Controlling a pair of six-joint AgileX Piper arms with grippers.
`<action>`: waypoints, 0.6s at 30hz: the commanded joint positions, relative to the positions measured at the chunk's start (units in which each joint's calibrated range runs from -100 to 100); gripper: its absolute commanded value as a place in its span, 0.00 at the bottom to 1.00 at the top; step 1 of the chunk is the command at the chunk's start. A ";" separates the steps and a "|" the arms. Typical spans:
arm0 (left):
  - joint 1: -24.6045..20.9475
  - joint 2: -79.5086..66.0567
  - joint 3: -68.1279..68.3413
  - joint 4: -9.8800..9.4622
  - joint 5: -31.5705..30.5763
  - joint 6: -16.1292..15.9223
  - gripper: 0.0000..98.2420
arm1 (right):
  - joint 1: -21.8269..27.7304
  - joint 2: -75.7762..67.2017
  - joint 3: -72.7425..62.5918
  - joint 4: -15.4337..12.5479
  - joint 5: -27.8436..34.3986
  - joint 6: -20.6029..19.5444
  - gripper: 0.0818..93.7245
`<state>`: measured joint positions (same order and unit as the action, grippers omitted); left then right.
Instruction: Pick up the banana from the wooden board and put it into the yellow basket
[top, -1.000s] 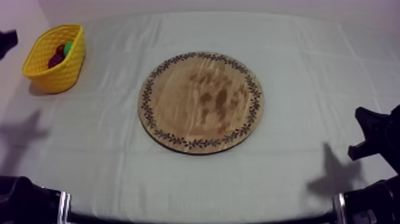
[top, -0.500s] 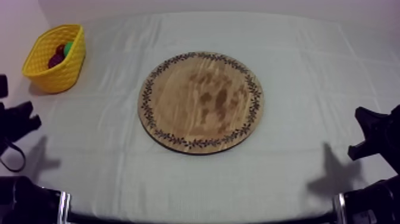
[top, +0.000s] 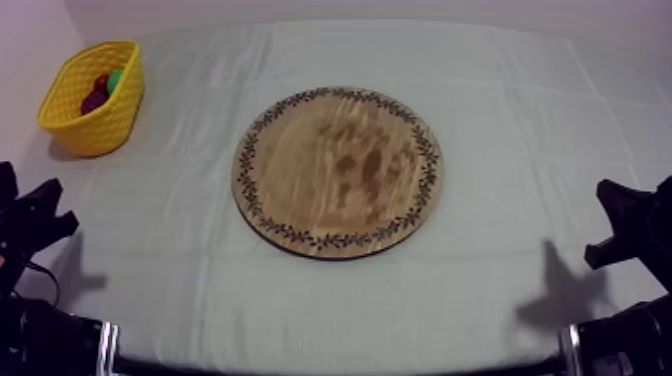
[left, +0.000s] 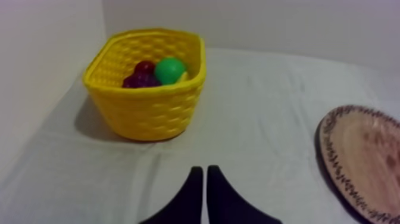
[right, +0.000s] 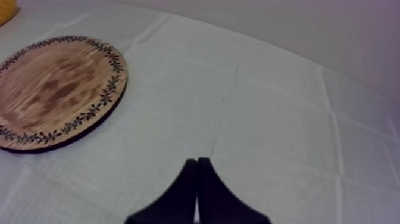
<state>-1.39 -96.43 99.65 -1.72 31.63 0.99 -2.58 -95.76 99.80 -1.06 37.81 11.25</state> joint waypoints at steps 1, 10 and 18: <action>0.81 -1.09 0.09 -0.37 -0.69 3.27 0.00 | -0.02 0.00 -0.02 0.01 0.02 0.01 0.00; 1.28 -3.21 0.23 -0.64 -0.78 8.52 0.00 | -0.02 0.00 -0.02 0.01 0.02 0.01 0.00; 1.28 -3.30 0.23 -0.65 -0.75 8.68 0.00 | -0.02 0.00 -0.02 0.01 0.02 0.01 0.00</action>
<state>-0.12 -99.70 99.83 -2.33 30.86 9.68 -2.61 -95.76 99.80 -1.06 37.81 11.25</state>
